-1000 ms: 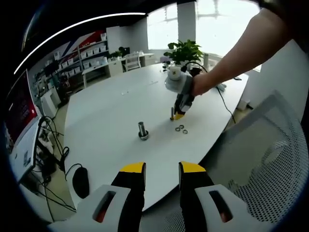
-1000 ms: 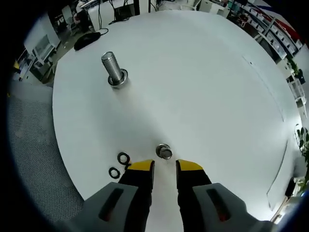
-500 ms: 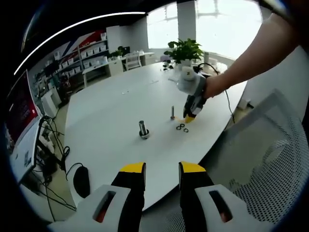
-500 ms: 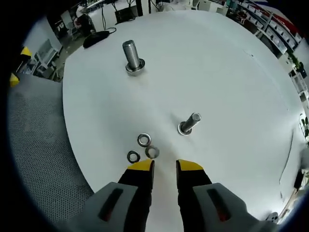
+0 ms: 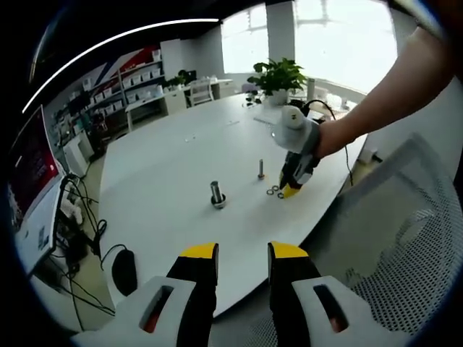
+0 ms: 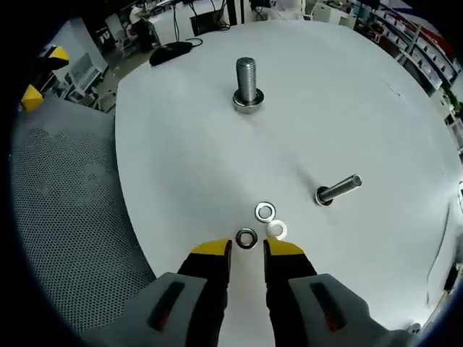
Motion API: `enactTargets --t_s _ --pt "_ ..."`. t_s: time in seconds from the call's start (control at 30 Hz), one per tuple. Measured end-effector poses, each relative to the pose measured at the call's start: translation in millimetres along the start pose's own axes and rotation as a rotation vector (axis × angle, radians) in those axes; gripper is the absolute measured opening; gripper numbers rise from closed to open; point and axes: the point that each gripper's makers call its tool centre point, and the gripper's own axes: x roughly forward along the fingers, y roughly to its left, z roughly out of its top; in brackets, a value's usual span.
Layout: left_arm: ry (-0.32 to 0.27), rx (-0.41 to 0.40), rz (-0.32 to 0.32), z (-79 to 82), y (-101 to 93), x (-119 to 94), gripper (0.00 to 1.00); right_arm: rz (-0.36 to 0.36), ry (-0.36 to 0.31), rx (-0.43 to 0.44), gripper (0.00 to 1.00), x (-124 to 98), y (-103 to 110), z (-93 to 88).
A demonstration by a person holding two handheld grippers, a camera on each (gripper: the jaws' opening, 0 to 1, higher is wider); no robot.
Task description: Place the washer onto the threaded stud by aligning its center hole with the stud, sliding it down to the base, and recovering from edge contact or off-axis alignment until the washer reaches the visible bottom stop.
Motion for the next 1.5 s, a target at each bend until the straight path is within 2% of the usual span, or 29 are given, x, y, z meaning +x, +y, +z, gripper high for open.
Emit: enactTargets --t_s 0.13,0.2,0.33,0.4,0.43,0.5,0.7,0.77,0.87,0.9,1.1,1.23,1.33,1.5 --pt "-0.002 0.002 0.003 0.5 0.5 0 0.25 0.001 0.009 -0.025 0.20 4 1 -0.2" --pt "-0.001 0.002 0.004 0.7 0.4 0 0.25 -0.019 0.025 -0.077 0.19 3 -3 0.6" --pt "0.003 0.007 0.005 0.0 0.7 1 0.25 -0.014 0.027 -0.090 0.19 4 -1 0.5" --pt "0.004 0.008 0.004 -0.3 0.6 2 0.25 -0.021 0.033 -0.186 0.19 6 -2 0.5" --pt "0.005 0.010 0.004 -0.4 0.6 2 0.25 -0.008 0.042 -0.231 0.17 6 6 -1.1" --pt "0.006 0.012 0.002 -0.5 0.3 2 0.25 -0.013 0.043 -0.294 0.16 8 5 -0.1" --pt "0.007 0.014 0.003 -1.0 0.2 2 0.25 0.015 0.075 -0.219 0.16 11 3 2.1" --pt "0.006 0.014 0.003 -0.4 0.2 2 0.25 0.018 0.087 -0.225 0.16 11 4 2.1" --pt "0.004 0.018 0.004 0.1 0.0 1 0.25 0.016 0.113 -0.321 0.16 11 6 0.1" --pt "0.003 0.018 0.004 0.1 0.1 1 0.25 0.017 0.116 -0.323 0.16 12 5 0.9" --pt "0.008 0.018 0.006 -0.8 0.5 1 0.25 0.024 0.169 -0.294 0.18 11 4 3.0" --pt "0.008 0.019 0.004 -1.0 0.8 2 0.25 0.033 0.173 -0.249 0.21 9 8 0.1" --pt "0.010 0.021 0.003 -1.4 0.4 2 0.25 0.027 0.176 -0.290 0.22 9 11 -1.5" --pt "0.009 0.019 0.007 -0.7 0.9 2 0.25 0.007 0.177 -0.258 0.21 6 12 -0.5"
